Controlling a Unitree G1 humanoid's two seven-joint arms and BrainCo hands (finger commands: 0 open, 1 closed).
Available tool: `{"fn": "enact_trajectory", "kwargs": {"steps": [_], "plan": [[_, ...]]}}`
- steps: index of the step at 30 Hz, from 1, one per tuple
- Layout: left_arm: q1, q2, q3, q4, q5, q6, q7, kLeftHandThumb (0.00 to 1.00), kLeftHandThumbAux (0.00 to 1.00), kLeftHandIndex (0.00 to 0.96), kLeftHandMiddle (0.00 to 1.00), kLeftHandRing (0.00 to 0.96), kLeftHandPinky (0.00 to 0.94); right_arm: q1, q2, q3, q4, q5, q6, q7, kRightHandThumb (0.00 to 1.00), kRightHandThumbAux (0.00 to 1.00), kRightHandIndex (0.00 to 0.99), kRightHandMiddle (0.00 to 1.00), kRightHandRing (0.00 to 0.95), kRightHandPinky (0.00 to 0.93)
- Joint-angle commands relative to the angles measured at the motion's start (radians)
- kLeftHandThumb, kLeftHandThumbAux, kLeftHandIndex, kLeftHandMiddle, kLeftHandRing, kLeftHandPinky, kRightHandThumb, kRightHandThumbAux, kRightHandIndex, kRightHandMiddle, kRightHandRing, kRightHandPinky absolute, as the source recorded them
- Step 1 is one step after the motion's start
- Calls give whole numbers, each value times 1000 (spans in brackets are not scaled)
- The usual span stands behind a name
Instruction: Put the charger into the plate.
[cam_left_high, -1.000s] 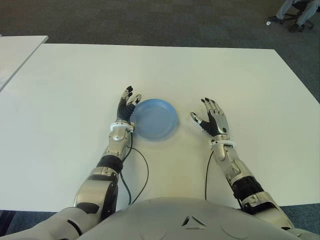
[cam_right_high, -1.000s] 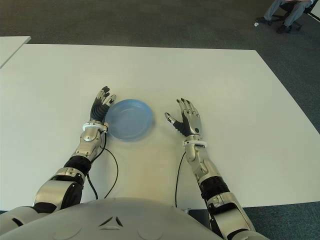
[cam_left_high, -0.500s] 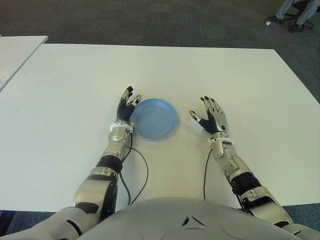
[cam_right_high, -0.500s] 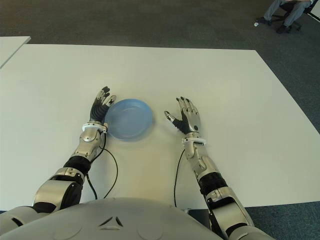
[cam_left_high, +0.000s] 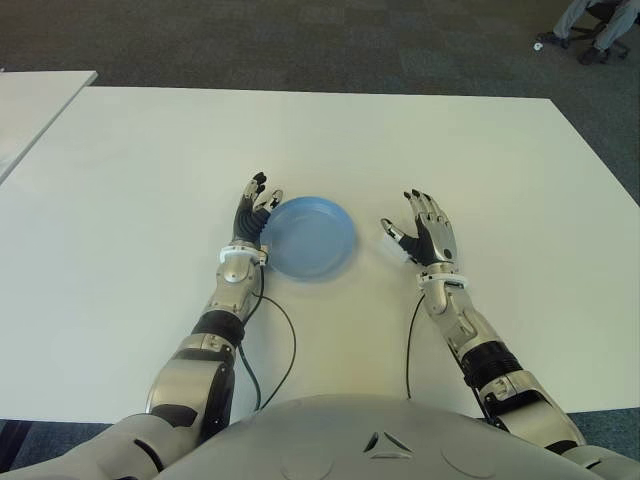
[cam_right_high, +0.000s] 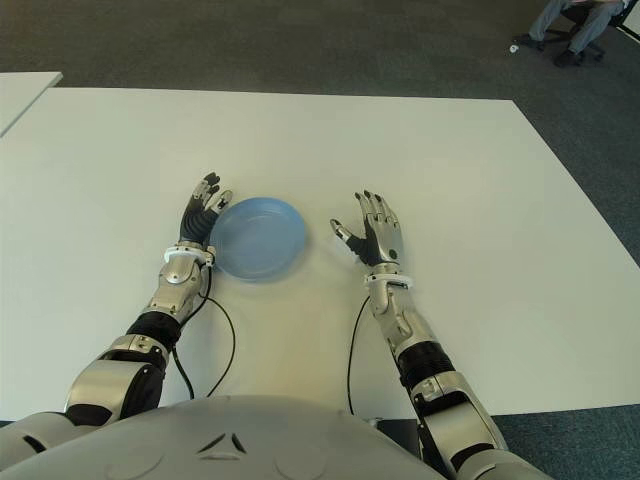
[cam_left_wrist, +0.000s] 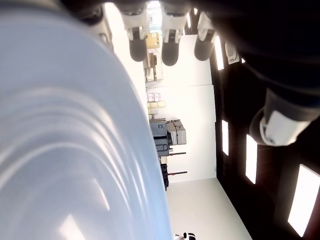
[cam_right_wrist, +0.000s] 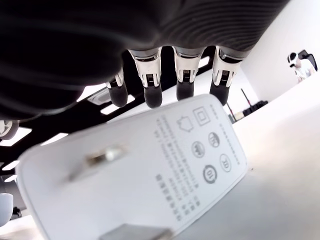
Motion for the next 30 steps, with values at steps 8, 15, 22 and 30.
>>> {"fn": "enact_trajectory", "kwargs": {"steps": [8,15,22,30], "plan": [[21,6,-8,43,5,35,-18,0,485,6,100,62,7,88,-5,8,-47,13,53,86,288,141,0,0,0,0],[18,4,-7,48,5,32,-18,0,483,4,97,58,5,127,-22,8,-107,2,80,132,298,136,0,0,0,0],[16,3,-7,50,5,30,-19,0,488,10,98,60,12,165,-58,21,-171,-16,125,229,307,118,0,0,0,0],[12,1,-5,55,3,29,-18,0,487,10,94,55,5,204,-93,33,-261,-43,179,336,317,114,0,0,0,0]]}}
